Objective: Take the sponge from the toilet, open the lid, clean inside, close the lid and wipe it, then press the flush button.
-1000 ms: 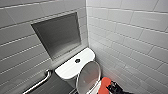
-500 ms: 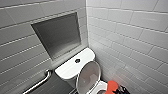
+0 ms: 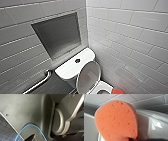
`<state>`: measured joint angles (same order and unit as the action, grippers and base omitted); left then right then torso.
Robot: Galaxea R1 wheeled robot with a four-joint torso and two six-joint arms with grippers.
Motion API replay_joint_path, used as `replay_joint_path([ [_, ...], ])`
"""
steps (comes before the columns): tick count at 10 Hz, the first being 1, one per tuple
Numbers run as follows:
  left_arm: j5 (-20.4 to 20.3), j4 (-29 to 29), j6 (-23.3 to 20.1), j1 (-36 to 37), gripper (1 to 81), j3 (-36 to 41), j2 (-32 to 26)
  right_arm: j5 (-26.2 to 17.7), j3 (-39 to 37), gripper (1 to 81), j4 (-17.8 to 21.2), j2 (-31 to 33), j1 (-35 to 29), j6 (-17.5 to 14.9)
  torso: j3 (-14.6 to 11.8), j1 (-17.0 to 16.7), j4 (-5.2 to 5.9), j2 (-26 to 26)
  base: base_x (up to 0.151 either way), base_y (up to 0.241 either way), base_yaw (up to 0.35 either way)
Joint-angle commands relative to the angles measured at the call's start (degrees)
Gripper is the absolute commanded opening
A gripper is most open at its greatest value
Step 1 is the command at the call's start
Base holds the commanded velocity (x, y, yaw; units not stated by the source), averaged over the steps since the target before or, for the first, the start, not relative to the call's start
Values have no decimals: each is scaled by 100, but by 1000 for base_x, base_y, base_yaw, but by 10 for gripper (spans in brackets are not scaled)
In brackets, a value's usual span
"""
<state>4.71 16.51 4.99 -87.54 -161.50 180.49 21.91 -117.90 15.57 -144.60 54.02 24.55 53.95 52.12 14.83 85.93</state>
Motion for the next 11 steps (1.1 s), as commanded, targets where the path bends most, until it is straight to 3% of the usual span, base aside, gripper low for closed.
replay_joint_path([
  [1,479,-33,-6,-66,811,-13,66,217,812,10,131,772,-88,32,0,0,0,0,0,0,0],
  [5,444,-16,-24,-66,811,4,75,771,1683,10,131,1370,456,23,0,0,0,0,0,0,0],
  [9,426,19,-24,-66,811,40,57,1290,1753,10,113,1115,1230,6,0,0,0,2,0,0,0],
  [11,417,19,-24,-66,811,40,57,1334,1938,10,69,1001,1354,-29,0,0,0,2,0,0,0],
])
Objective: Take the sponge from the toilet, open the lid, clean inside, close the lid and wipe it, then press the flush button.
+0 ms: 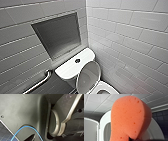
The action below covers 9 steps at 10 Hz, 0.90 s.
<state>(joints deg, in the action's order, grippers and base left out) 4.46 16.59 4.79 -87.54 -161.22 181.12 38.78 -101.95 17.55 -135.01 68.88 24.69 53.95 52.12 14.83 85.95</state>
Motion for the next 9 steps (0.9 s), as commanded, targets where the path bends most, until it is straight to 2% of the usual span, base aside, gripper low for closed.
replay_joint_path([
  [1,433,20,-4,-66,811,11,4,-449,405,10,-294,15,-236,-242,0,0,0,0,0,0,0],
  [2,424,20,-4,-66,811,11,13,-740,387,10,-507,7,-439,-465,0,0,0,0,0,0,0],
  [3,424,20,-4,-49,811,20,13,-1465,362,10,-665,-2,-711,-544,0,0,0,0,0,0,0],
  [4,424,20,-4,-48,811,55,4,-1830,230,10,-674,-63,-948,-553,0,0,0,0,0,0,0],
  [5,424,20,-4,-31,811,98,-4,-1883,89,10,-692,-116,-1159,-561,0,0,0,0,0,0,0],
  [7,424,20,-4,-31,811,99,-5,-2479,-315,10,-840,-327,-1757,-570,0,0,0,0,0,0,0],
  [8,432,11,-4,-22,811,99,-5,-2629,-421,10,-868,-415,-2038,-570,0,0,0,0,0,0,0],
  [9,424,11,-4,-22,811,99,-5,-2770,-456,10,-868,-494,-2293,-570,0,0,271,0,0,0,0],
])
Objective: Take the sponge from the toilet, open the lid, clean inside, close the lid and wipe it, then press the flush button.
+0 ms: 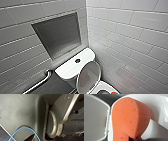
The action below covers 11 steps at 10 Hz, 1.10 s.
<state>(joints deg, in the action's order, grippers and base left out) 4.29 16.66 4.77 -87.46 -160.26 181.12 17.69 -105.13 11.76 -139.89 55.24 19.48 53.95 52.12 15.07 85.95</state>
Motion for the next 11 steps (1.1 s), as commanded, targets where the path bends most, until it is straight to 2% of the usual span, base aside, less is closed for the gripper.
replay_joint_path([
  [1,441,3,-2,-31,811,3,-5,-810,-112,10,-289,-77,-1105,-41,0,0,363,0,0,0,0],
  [2,441,-5,-2,-31,811,3,-5,-872,-103,10,-289,-129,-1229,-41,0,0,448,0,0,0,0],
  [4,441,-5,-2,-14,811,3,4,-881,-50,10,-280,-165,-1405,-41,0,0,714,0,0,0,0],
  [6,449,3,-2,-13,811,3,4,-1004,-120,10,-289,-349,-1414,-32,0,0,653,-2,0,0,0],
  [7,441,3,-2,-13,811,3,4,-1021,-234,10,-289,-542,-1379,-32,0,0,723,-2,0,0,0],
  [9,450,3,-2,-13,811,3,4,-1083,-392,10,-228,-999,-1334,3,0,0,728,-2,0,0,0],
  [11,441,3,-2,-13,811,3,4,-1249,-955,10,-218,-1491,-1404,21,0,0,728,-2,0,0,0],
])
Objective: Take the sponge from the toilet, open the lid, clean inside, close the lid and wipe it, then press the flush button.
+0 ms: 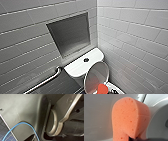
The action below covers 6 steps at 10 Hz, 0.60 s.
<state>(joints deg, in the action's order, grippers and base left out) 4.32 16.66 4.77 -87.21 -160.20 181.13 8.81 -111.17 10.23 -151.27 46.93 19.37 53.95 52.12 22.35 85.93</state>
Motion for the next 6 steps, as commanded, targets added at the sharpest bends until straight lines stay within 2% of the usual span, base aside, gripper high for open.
replay_joint_path([
  [1,447,3,-2,-29,811,-3,3,-468,-510,10,-65,-520,-592,49,0,0,0,0,0,0,0],
  [4,447,-14,-2,-38,811,-3,-6,-460,-1116,10,-47,-731,-276,49,0,0,0,0,0,0,0],
  [6,439,-5,-2,-37,811,-3,-6,-407,-1231,10,-65,-750,-74,49,0,0,0,0,0,0,0],
])
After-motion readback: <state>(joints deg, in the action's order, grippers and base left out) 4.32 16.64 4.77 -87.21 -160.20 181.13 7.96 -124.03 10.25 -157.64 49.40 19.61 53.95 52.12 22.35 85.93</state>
